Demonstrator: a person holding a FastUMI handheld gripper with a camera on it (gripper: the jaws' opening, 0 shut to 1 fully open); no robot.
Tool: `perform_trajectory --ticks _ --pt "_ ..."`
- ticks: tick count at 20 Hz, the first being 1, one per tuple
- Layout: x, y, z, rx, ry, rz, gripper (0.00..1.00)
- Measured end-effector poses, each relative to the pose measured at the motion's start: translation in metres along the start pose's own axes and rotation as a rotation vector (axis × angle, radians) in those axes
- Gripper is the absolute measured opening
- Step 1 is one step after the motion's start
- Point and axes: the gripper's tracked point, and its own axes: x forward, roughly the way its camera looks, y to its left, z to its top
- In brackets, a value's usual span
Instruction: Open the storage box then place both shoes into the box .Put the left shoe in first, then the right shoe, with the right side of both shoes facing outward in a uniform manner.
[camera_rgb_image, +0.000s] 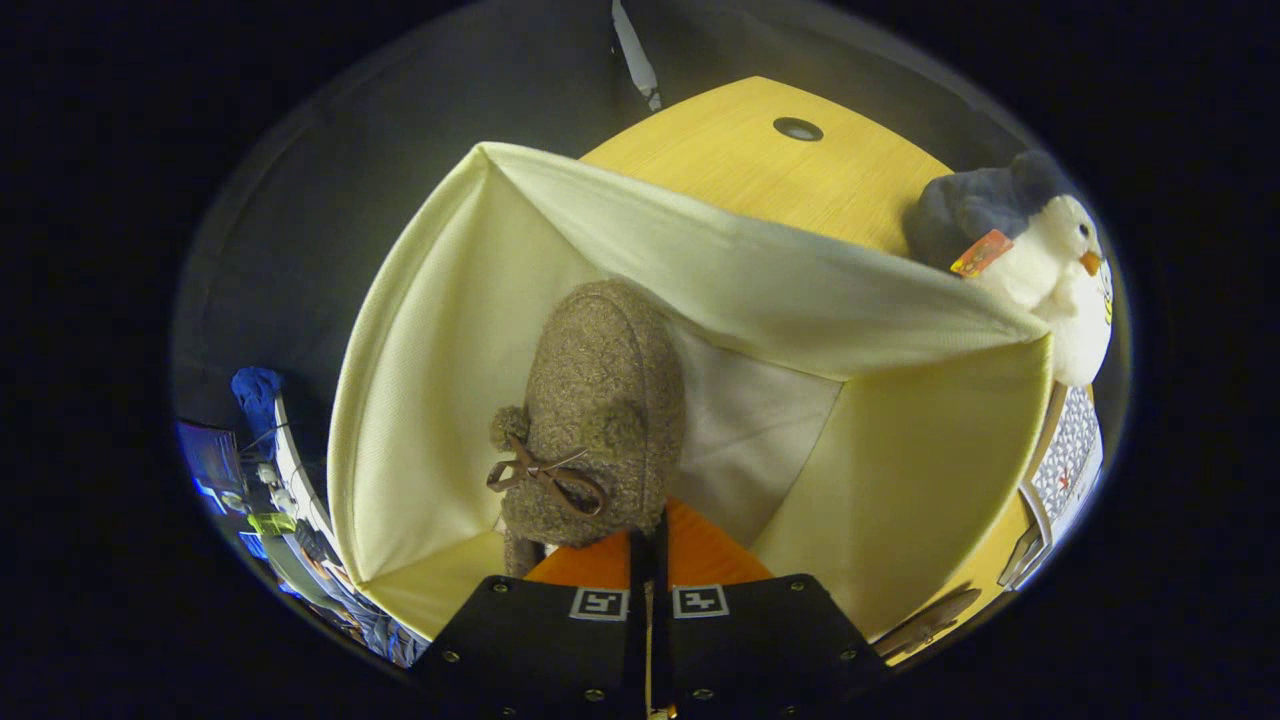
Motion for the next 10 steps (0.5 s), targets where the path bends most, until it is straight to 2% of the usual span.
perform_trajectory --ticks 1,3,4,5,6,8,10 --pt "0.000 0.002 0.002 0.020 -0.010 0.014 0.06" --pt "-0.013 -0.010 0.005 0.012 -0.038 -0.018 0.17" --pt "-0.023 -0.010 0.008 0.022 -0.064 -0.003 0.19" --pt "-0.032 0.007 0.008 0.052 -0.090 0.061 0.19" --pt "-0.051 0.019 0.010 0.072 -0.106 0.115 0.45" --pt "-0.091 0.011 0.010 0.043 -0.156 0.099 0.98" --pt "-0.120 0.004 0.001 0.039 -0.193 0.098 0.96"
